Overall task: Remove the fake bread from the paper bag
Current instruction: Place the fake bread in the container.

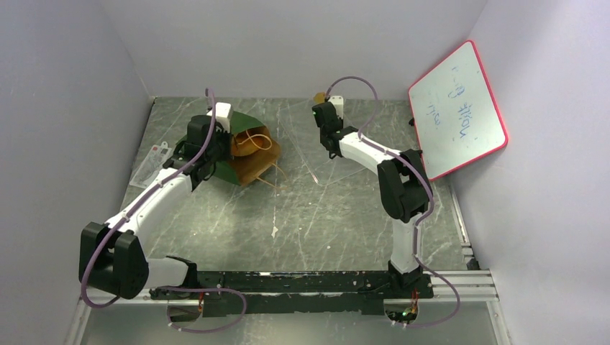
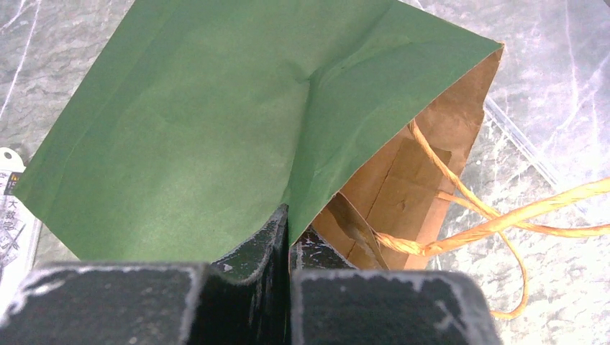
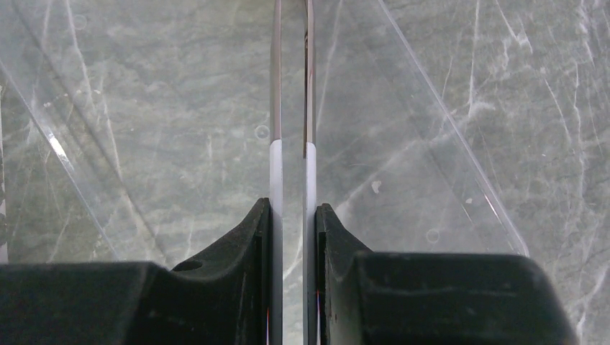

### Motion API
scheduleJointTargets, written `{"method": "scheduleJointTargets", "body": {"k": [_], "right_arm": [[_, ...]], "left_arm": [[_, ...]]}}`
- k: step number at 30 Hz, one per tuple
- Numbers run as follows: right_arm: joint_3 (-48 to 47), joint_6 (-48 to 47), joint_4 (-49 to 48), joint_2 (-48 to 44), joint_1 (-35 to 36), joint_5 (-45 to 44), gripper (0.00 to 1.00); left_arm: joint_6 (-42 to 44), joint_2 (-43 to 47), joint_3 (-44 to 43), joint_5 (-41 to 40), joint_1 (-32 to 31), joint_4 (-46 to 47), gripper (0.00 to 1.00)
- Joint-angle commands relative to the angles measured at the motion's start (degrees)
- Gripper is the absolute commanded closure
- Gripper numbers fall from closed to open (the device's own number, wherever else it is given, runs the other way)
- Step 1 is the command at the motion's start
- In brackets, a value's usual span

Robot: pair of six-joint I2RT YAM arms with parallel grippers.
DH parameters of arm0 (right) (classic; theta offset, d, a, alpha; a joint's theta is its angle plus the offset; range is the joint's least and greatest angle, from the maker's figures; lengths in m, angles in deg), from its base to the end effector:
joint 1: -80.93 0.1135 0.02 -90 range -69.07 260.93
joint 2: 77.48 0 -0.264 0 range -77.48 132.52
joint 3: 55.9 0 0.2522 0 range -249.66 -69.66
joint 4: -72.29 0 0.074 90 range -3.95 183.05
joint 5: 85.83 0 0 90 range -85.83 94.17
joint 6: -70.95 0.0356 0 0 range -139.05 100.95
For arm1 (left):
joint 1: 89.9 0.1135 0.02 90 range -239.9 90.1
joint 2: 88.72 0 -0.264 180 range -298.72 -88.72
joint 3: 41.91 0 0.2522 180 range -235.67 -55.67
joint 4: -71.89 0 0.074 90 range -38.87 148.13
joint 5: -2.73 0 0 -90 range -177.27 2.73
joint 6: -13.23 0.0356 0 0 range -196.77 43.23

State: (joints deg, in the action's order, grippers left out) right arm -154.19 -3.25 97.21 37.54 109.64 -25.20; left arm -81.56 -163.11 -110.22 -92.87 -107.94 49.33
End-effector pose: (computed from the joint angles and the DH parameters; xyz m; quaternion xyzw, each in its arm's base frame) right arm 0.4045 0.2017 0.2103 0.0039 0.8886 -0.0640 0.4542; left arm 0.2823 -0.0883 0.2886 0.0743 0.8561 -0.0597 0.5079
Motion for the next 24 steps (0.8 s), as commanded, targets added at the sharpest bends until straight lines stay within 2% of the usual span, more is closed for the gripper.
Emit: {"method": "scheduleJointTargets", "body": {"k": [1,5,7,11,16,24], "right_arm": [[-0.1,0.8,-0.4,-0.8,-0.2,-1.7,1.0],[0.4,1.1,-0.7,-0.3,-1.7,-0.7,1.0],[0.6,1.9,-0.5,-0.2,-1.8,-0.2,0.95],[1.6,2.4,-0.9,-1.0,-2.1,0.7,0.77],[1.8,2.9,-0.2,-1.4,-2.7,2.2,0.72],[2.6,3.6,-0.5,-1.7,-2.7,4.9,0.56]], "left_arm": [[0.4,2.1,-0.3,2.1,-0.1,2.5,0.93],[0.2,2.1,-0.5,1.8,-0.2,2.4,0.93],[0.3,1.9,-0.6,1.7,-0.2,2.0,0.93],[0.4,2.5,-0.1,1.4,-0.2,2.6,0.93],[0.2,2.5,0.0,1.3,-0.2,2.4,0.93],[0.3,2.8,0.1,0.8,-0.2,2.3,0.93]]}}
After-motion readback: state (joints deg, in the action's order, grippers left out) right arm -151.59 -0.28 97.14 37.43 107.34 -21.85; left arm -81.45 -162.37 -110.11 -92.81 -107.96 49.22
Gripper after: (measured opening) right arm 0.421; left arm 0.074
